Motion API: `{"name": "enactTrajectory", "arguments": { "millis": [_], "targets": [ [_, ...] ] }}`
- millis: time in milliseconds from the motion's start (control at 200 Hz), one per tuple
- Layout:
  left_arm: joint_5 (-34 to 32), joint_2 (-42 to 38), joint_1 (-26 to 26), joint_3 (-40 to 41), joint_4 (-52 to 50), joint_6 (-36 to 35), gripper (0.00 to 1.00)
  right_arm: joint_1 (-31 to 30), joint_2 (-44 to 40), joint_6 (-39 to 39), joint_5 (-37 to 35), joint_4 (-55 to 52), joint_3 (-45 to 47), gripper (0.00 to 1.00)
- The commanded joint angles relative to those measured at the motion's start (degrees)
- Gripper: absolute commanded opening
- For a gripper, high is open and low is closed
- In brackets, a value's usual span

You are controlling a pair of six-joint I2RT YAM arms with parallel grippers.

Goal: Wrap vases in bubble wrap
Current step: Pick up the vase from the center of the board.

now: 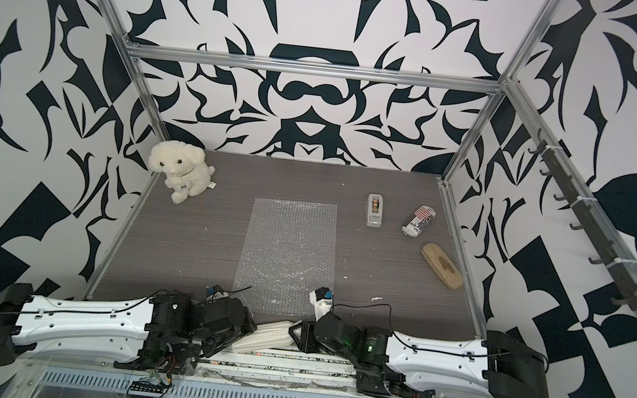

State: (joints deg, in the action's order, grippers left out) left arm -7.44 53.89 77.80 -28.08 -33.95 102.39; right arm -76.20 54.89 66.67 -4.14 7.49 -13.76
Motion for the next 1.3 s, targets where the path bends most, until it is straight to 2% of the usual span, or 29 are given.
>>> {"name": "enactTrajectory", "arguments": {
  "millis": [0, 190, 205, 265, 390, 575, 620, 900, 1090, 1295],
  "targets": [
    [-1.71, 1.02, 0.19, 0.84, 1.54, 2.05, 0.86, 0.05, 1.04, 0.79, 2.82, 2.53, 1.47, 0.42],
    [-3.53, 1.79, 0.15, 1.53, 3.37, 2.82, 0.86, 0.05, 3.26, 2.86, 3.61, 8.01, 2.13, 0.42],
    [-3.74, 1.75, 0.15, 1.53, 3.39, 2.81, 0.82, 0.08, 3.43, 3.13, 3.53, 8.47, 2.25, 0.42],
    [-4.13, 1.66, 0.14, 1.83, 3.42, 2.93, 0.8, 0.06, 4.01, 4.21, 3.49, 11.35, 3.09, 0.4],
    [-4.75, 1.31, 0.07, 2.35, 3.72, 3.18, 0.78, 0.05, 3.21, 5.49, 3.03, 15.45, 4.8, 0.25],
    [-6.13, 0.24, 0.09, 0.47, 0.89, 1.83, 0.78, 0.07, -2.37, 5.61, 1.37, 13.58, 5.02, 0.07],
    [-6.66, -0.12, 0.11, 0.06, 0.54, 1.44, 0.78, 0.08, -3.72, 6.11, 0.39, 13.32, 5.36, 0.0],
    [-13.0, -3.89, 0.07, -1.33, 1.72, 2.19, 0.76, 0.42, -5.49, 6.73, -1.64, 14.56, 4.59, 0.0],
    [-19.0, -6.86, -0.84, -5.22, -6.56, 2.48, 0.76, 3.1, -8.2, 8.37, -3.29, 16.31, 6.39, 0.0],
    [-18.14, -8.16, -5.04, -5.49, -4.01, -1.0, 0.75, 8.25, -11.23, 7.68, -0.67, 17.77, 6.79, 0.0]
  ]
}}
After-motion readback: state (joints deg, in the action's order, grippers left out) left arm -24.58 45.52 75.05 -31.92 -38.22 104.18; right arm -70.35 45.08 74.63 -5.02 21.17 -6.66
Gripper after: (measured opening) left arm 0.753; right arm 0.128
